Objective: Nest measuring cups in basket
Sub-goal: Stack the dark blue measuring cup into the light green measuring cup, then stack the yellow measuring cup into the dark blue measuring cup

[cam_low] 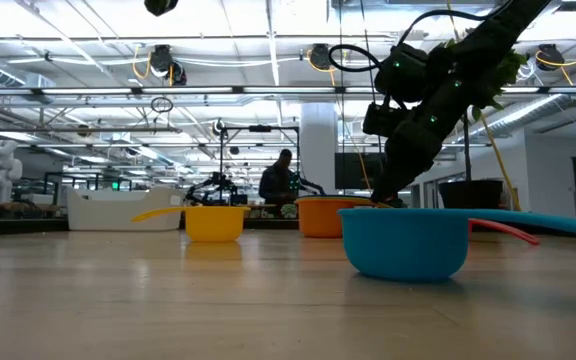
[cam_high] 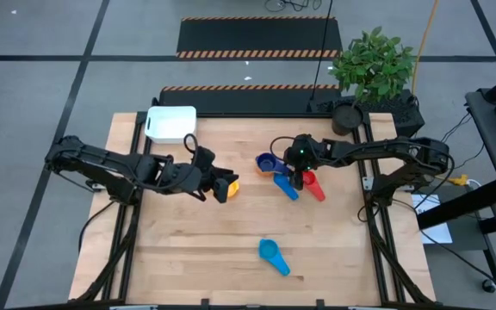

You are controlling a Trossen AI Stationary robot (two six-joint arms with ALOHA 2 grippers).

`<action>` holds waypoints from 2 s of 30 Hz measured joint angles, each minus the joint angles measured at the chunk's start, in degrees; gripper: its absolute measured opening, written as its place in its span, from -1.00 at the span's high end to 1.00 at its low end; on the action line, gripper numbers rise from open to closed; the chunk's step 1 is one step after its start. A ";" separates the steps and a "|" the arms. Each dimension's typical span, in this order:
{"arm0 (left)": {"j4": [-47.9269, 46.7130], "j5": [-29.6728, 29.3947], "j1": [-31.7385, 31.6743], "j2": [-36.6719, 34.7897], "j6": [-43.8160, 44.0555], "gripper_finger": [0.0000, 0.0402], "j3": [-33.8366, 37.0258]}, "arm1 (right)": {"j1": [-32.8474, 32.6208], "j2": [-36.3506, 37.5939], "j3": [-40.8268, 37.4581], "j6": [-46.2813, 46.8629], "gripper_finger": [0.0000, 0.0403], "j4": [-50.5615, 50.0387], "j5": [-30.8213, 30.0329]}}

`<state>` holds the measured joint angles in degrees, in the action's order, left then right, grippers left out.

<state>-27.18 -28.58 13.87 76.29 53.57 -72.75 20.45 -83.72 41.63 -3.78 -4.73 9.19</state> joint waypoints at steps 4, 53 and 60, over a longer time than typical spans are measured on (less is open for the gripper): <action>-0.02 0.01 -0.02 0.00 -0.53 0.32 0.00 | 0.09 0.00 0.00 -0.11 0.20 0.11 -0.02; -13.06 20.83 -11.20 0.66 -33.79 -0.47 19.50 | -32.20 19.34 -0.01 63.86 -0.14 6.48 -20.06; -10.64 19.01 -10.75 0.66 -43.63 -0.64 25.50 | -35.63 14.03 -0.02 64.86 -0.14 15.88 -22.59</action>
<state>-37.81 -9.57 3.11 76.95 9.95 -47.25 -15.19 -69.69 41.60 61.07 11.15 -13.41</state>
